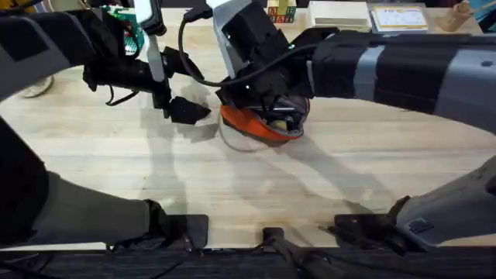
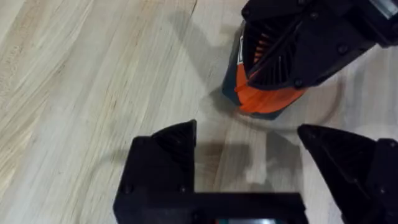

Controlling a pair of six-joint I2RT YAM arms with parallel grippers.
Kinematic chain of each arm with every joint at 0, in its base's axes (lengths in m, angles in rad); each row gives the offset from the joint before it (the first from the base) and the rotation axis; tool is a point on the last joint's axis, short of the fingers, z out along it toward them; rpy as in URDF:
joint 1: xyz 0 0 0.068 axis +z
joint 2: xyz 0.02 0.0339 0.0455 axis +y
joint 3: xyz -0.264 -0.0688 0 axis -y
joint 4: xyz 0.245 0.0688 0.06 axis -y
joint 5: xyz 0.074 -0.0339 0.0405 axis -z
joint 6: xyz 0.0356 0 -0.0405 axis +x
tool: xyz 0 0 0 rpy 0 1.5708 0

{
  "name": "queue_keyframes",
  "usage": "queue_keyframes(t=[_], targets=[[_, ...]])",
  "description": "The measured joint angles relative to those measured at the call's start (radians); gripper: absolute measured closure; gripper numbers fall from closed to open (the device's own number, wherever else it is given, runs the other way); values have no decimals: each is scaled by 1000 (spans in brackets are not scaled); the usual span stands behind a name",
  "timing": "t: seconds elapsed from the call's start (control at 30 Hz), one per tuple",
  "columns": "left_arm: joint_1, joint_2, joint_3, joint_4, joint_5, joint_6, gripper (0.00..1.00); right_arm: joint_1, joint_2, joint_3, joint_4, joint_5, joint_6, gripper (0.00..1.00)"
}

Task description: Unzip the bag, pick up the pens from the table one at a time and place them inside, then zip the bag closed.

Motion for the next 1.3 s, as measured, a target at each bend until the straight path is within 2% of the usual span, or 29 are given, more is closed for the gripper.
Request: queue_keyframes(t=[0.43,0.7,0.93,1.3], targets=[[0,0,0,-30,0,0,8,0,-6,0,-2,0,0,969],[0,0,0,-35,9,0,8,0,-116,0,-5,1,0,970],[0,0,0,-35,45,0,8,0,-117,0,-6,1,0,970],[-11,24,1,-49,54,0,7,0,-117,0,-6,1,0,972]])
